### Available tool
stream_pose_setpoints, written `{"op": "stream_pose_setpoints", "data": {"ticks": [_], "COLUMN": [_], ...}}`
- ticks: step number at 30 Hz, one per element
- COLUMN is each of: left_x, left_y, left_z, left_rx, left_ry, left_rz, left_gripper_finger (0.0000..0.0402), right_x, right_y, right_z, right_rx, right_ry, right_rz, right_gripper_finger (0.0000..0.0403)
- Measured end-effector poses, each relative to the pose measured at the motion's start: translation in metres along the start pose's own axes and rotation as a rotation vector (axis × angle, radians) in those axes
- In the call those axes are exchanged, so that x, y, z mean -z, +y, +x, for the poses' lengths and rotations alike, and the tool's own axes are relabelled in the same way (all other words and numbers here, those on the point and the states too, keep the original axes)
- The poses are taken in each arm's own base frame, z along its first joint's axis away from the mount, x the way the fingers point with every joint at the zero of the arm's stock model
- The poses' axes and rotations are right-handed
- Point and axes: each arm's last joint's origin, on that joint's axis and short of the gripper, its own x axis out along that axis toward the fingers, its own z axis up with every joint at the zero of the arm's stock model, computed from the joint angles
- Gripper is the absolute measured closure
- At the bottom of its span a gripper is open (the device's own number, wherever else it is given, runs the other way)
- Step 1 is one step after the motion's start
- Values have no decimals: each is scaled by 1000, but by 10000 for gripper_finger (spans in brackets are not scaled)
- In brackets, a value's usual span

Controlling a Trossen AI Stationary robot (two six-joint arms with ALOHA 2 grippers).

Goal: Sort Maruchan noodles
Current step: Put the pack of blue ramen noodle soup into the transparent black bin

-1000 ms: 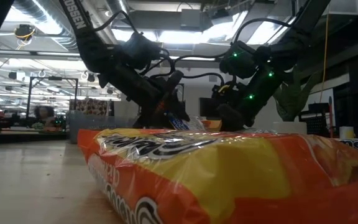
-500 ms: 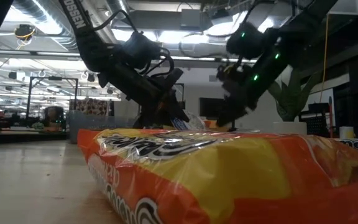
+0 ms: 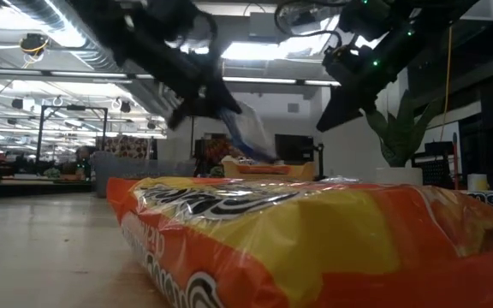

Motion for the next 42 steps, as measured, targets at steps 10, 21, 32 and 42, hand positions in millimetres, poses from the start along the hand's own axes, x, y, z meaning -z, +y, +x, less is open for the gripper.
{"op": "stream_pose_setpoints", "data": {"ticks": [10, 21, 32, 42], "left_x": [-14, -31, -18, -13], "left_y": [-3, 32, 51, 49], "left_z": [-61, -59, -36, -36], "left_rx": [-362, -656, -786, -769], "left_ry": [-244, -424, -390, -382], "left_rz": [30, -108, -159, -214], "left_gripper_finger": [322, 322, 327, 335], "right_x": [1, 1, 2, 2], "right_y": [0, 0, 0, 0], "right_z": [1, 1, 1, 1], "right_rx": [-8, -10, -8, -7], "right_ry": [10, 11, 20, 20], "right_rz": [23, 30, 28, 21], "right_gripper_finger": [343, 343, 343, 343]}}
